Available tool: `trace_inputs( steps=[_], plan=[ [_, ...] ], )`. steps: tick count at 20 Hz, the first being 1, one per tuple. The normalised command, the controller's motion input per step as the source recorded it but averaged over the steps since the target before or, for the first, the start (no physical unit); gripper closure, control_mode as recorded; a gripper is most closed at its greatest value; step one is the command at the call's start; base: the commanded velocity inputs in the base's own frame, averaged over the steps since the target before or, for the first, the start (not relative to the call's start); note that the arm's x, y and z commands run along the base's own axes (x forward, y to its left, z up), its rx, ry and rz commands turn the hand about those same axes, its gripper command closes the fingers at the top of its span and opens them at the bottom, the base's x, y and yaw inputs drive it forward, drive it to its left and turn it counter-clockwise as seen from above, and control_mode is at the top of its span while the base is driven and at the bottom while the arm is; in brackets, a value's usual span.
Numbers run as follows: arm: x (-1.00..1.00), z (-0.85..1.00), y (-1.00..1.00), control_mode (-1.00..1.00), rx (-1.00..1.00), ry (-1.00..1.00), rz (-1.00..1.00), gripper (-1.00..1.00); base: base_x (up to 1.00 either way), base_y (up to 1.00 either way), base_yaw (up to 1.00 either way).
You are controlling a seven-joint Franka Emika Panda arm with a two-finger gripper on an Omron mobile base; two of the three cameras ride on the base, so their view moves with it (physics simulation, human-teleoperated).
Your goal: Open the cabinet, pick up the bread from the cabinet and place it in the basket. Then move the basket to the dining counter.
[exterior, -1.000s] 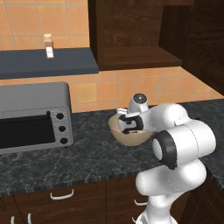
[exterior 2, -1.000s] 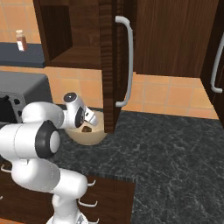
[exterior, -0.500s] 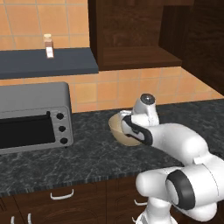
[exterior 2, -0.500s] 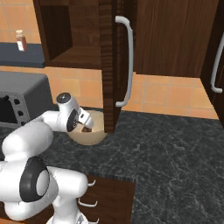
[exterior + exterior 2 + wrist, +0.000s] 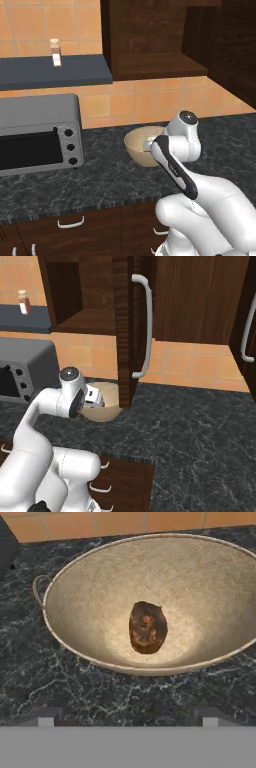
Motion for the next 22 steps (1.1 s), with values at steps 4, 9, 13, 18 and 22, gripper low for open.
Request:
trace_inputs(
  steps=[4, 9, 13, 18, 22],
  plan=[
    [-0.14, 0.08, 0.14, -1.0, -0.15, 0.27, 0.21, -1.0, 0.0, 0.0, 0.0],
    [0.01, 0.12, 0.12, -1.0, -0.16, 0.2, 0.16, -1.0, 0.0, 0.0, 0.0],
    [0.04, 0.03, 0.05, -1.0, -0.14, 0.32, 0.2, -1.0, 0.0, 0.0, 0.0],
    [0.37, -0.01, 0.04, -1.0, -0.17, 0.12, 0.21, -1.0, 0.0, 0.0, 0.0],
    [0.08, 0.07, 0.0, -1.0, -0.11, -0.07, 0.22, -1.0, 0.0, 0.0, 0.0]
  ],
)
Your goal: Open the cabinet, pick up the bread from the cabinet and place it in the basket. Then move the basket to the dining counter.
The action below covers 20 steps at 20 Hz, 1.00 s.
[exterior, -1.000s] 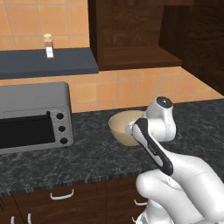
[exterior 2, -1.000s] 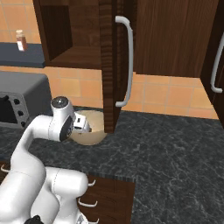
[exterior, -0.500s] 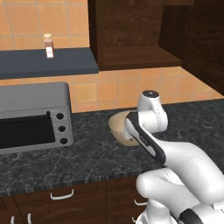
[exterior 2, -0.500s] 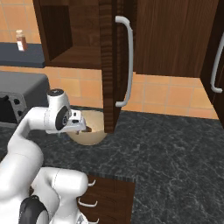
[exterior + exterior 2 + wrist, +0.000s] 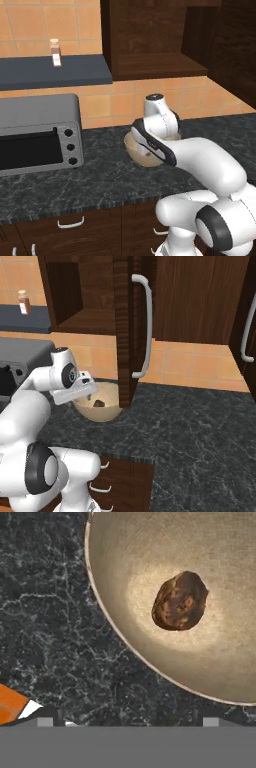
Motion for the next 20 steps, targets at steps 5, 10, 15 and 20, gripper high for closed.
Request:
trace_inputs(
  steps=[5, 10, 15, 20],
  plan=[
    [0.44, -0.4, -0.01, -1.0, -0.04, 0.0, 0.23, -1.0, 0.0, 0.0, 0.0],
    [0.42, -0.38, 0.0, -1.0, 0.0, -0.02, 0.24, -1.0, 0.0, 0.0, 0.0],
    [0.33, -0.36, 0.0, -1.0, 0.0, 0.0, 0.23, -1.0, 0.0, 0.0, 0.0],
    [0.01, -0.38, 0.0, -1.0, 0.0, 0.0, 0.19, -1.0, 0.0, 0.0, 0.0]
  ],
)
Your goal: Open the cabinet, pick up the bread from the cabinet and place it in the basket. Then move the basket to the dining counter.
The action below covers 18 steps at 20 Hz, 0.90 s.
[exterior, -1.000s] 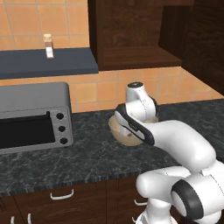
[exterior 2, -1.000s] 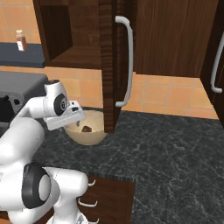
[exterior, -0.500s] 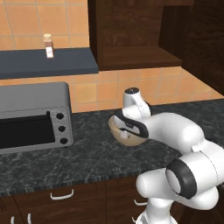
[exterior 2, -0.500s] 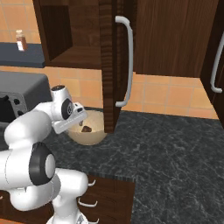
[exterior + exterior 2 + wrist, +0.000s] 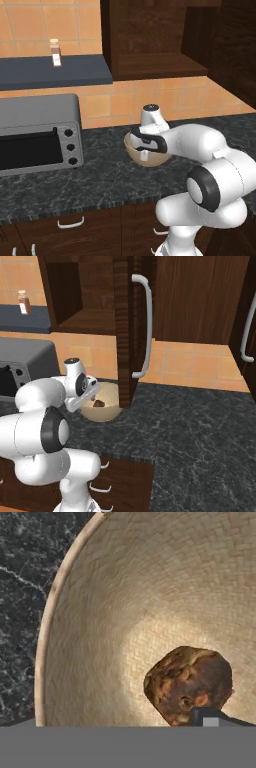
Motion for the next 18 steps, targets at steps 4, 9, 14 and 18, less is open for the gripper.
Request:
trace_inputs(
  steps=[4, 9, 14, 18],
  plan=[
    [0.0, -0.33, 0.0, -1.0, 0.0, 0.0, 0.15, -1.0, 0.0, 0.0, 0.0],
    [0.0, -0.51, -0.08, -1.0, 0.0, 0.02, 0.1, 1.0, 0.0, 0.0, 0.0],
    [0.0, -0.43, -0.01, -1.0, 0.0, 0.1, 0.03, 1.0, 0.0, 0.0, 0.0],
    [-0.22, -0.06, -0.17, -1.0, 0.0, 0.08, 0.12, 1.0, 0.0, 0.0, 0.0]
  ],
)
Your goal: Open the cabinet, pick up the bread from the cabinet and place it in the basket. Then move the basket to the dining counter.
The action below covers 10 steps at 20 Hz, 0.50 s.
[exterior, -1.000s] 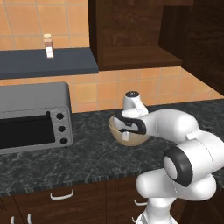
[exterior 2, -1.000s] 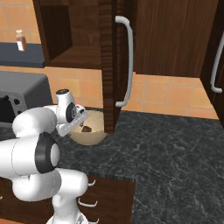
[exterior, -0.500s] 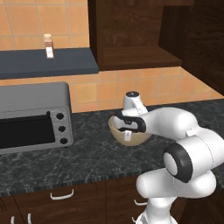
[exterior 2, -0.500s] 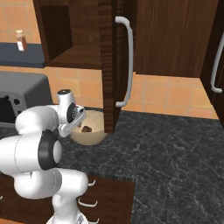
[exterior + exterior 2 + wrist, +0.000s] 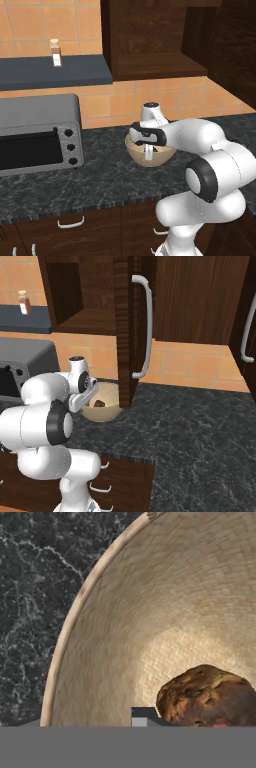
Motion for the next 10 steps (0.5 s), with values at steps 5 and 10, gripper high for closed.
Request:
trace_inputs(
  steps=[5, 10],
  plan=[
    [-0.46, 0.25, -0.01, -1.0, 0.0, 0.06, 0.16, 1.0, 0.0, 0.0, 0.0],
    [-0.49, 0.89, 0.03, -1.0, 0.0, -0.08, 0.21, 1.0, 0.0, 0.0, 0.0]
  ],
)
